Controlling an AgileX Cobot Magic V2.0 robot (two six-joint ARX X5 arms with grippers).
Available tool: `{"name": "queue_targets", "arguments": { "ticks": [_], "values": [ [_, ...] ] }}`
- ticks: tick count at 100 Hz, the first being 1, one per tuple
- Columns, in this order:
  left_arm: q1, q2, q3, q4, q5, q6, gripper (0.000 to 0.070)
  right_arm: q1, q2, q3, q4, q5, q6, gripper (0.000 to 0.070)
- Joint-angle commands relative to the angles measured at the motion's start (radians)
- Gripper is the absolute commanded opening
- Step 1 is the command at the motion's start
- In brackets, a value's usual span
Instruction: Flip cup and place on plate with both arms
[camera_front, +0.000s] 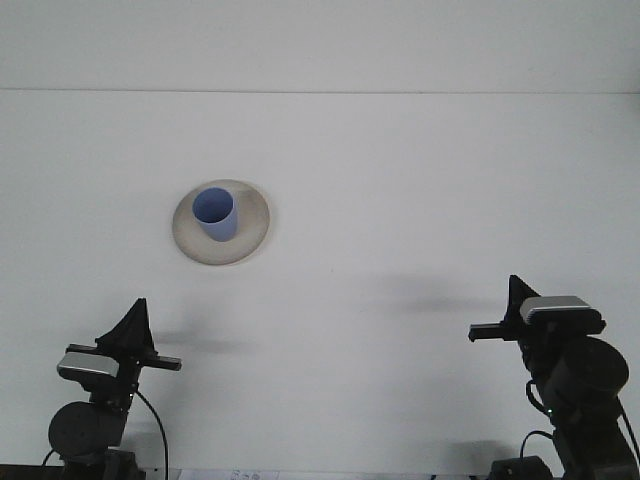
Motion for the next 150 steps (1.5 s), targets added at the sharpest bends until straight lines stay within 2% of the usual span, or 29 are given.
{"name": "queue_targets", "arguments": {
  "ticks": [1, 29, 55, 80, 150],
  "values": [
    [0.000, -0.002, -0.019, 0.011, 0.007, 0.016, 0.0013, 0.002, -0.026, -0.034, 0.054, 0.004, 0.009, 0.0000],
    [0.000, -0.002, -0.019, 0.011, 0.007, 0.016, 0.0013, 0.001, -0.272, -0.362, 0.451, 0.007, 0.009, 0.0000],
    [0.000, -0.002, -0.019, 0.011, 0.007, 0.016, 0.0014, 0.001, -0.514, -0.555, 0.490, 0.007, 0.010, 0.0000],
    [0.000, 0.000, -0.019, 0.010, 0.007, 0.016, 0.0013, -0.002, -0.506, -0.672, 0.634, 0.007, 0.011, 0.0000],
    [0.000, 0.000, -0.018, 0.011, 0.008, 0.016, 0.0013, -0.005, -0.506, -0.668, 0.602, 0.007, 0.008, 0.0000]
  ]
}}
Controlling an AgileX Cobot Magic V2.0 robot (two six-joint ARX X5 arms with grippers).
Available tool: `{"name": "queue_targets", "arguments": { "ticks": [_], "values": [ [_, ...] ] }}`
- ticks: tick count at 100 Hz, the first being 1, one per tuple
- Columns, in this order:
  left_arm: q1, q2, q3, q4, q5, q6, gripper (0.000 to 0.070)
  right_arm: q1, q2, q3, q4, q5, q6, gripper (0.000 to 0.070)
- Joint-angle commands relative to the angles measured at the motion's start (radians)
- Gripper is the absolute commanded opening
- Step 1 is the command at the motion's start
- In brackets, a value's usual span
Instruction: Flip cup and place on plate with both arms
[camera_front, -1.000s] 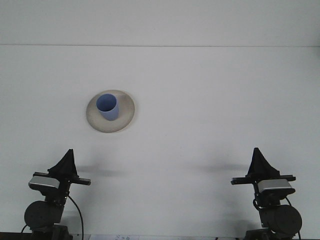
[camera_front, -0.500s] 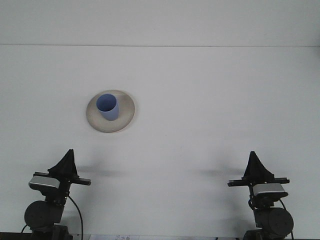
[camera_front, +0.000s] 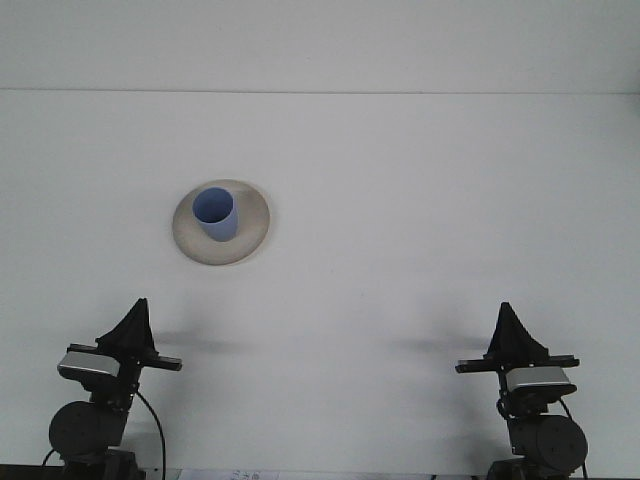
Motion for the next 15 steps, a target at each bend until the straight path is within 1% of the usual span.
{"name": "queue_targets", "arguments": {
  "ticks": [1, 15],
  "values": [
    [0.000, -0.001, -0.018, 0.014, 0.004, 0.016, 0.0013, 0.001, 0.000, -0.002, 0.008, 0.000, 0.008, 0.0000],
    [0.000, -0.001, -0.018, 0.014, 0.004, 0.016, 0.0013, 0.001, 0.000, -0.002, 0.008, 0.000, 0.008, 0.0000]
  ]
}}
